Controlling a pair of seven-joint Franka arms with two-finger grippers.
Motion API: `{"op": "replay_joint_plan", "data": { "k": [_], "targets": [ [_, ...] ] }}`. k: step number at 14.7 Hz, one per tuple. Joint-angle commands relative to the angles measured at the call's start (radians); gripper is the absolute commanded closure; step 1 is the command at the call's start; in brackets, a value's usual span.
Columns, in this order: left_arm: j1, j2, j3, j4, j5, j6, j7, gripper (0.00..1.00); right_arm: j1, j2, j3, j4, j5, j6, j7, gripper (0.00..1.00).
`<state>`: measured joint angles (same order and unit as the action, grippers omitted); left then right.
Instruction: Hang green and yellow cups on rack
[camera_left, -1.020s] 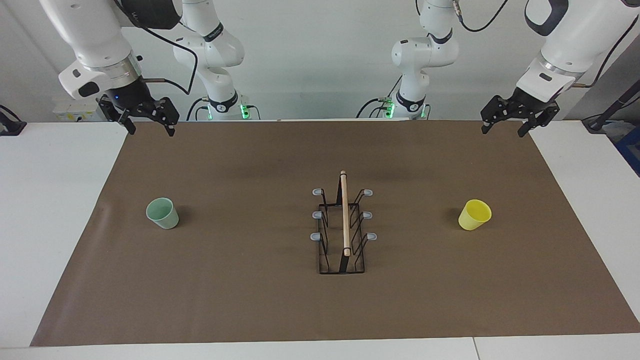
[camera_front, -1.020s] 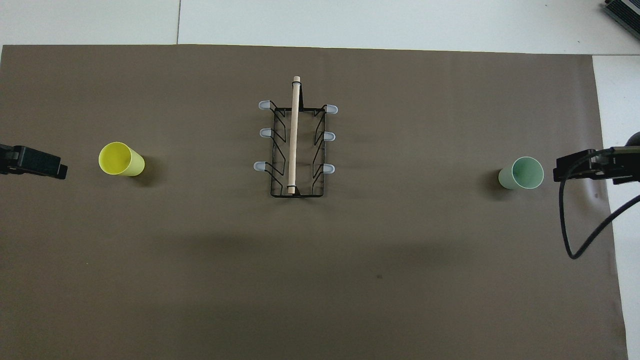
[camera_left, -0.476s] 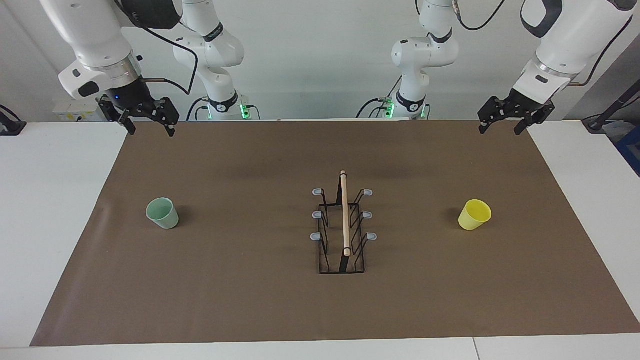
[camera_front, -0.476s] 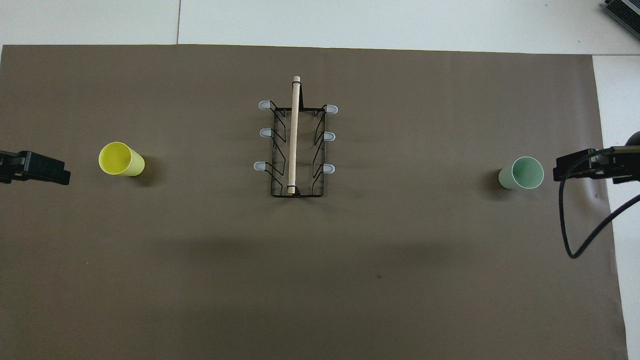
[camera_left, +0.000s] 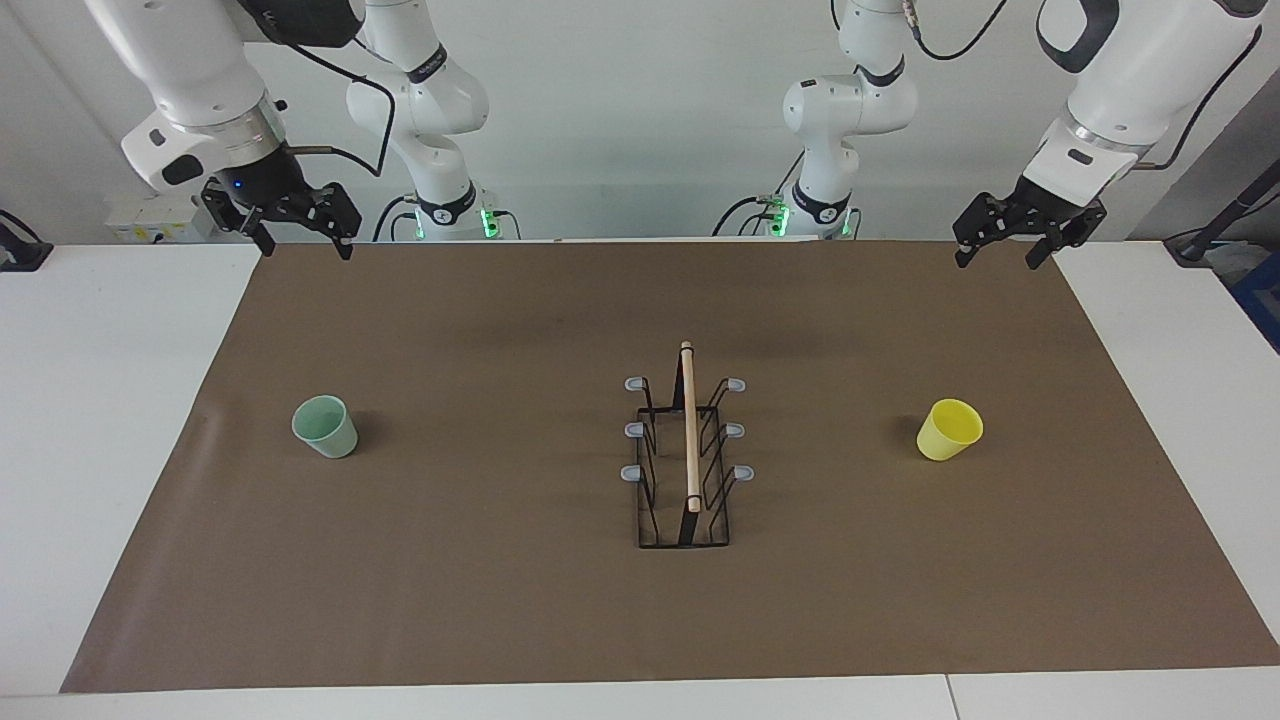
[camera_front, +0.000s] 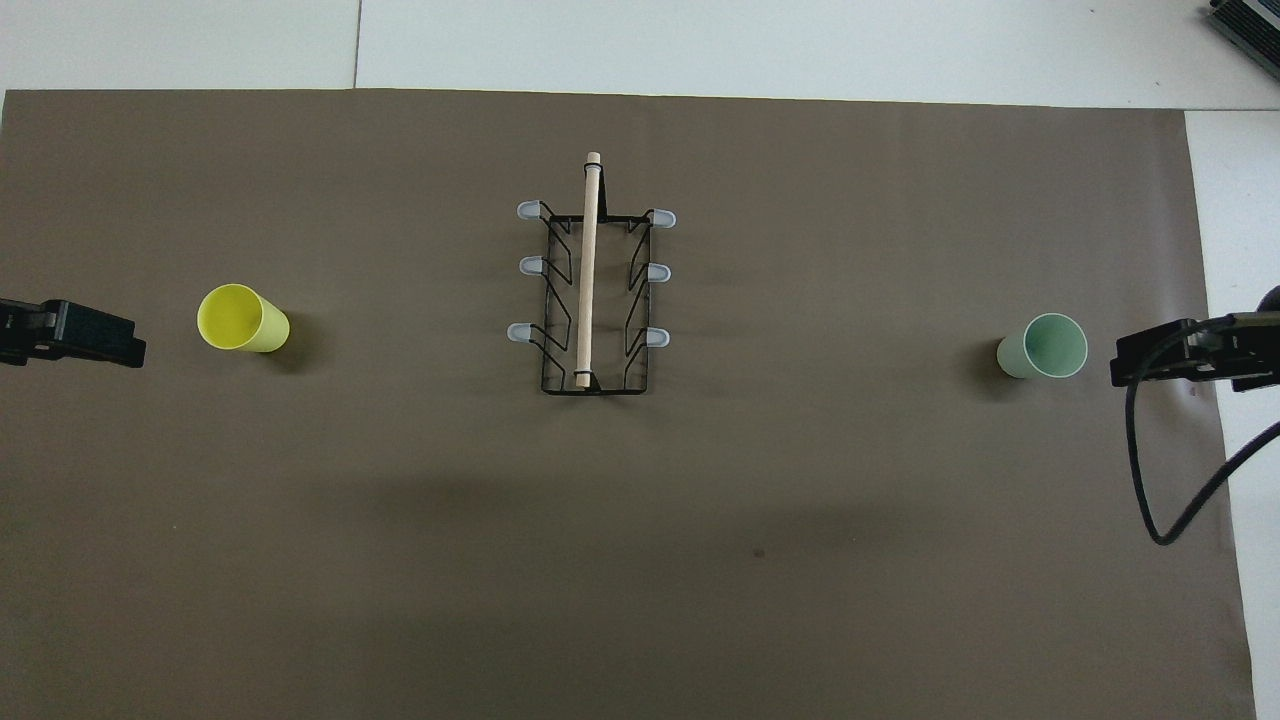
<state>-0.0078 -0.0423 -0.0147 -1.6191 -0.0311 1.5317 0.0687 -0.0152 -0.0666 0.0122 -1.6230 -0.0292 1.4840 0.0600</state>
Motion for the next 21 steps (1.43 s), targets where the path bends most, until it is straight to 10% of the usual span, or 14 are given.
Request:
{"op": "replay_joint_plan", "data": {
  "k": [1,12,21],
  "targets": [
    [-0.023,-0.030,-0.004,-0.035,0.019,0.010,-0.021,0.00,0.009,-0.015,0.015,-0.011,0.005,-0.005,-0.003,0.00],
    [-0.032,-0.028,-0.004,-0.038,0.017,0.043,-0.014,0.00,-0.032,0.187,0.011,0.054,-0.004,0.029,-0.080,0.00],
    [-0.027,-0.005,0.009,0.024,0.014,0.015,-0.014,0.00,0.012,0.456,0.144,0.192,-0.341,0.028,-0.307,0.00]
  ]
}}
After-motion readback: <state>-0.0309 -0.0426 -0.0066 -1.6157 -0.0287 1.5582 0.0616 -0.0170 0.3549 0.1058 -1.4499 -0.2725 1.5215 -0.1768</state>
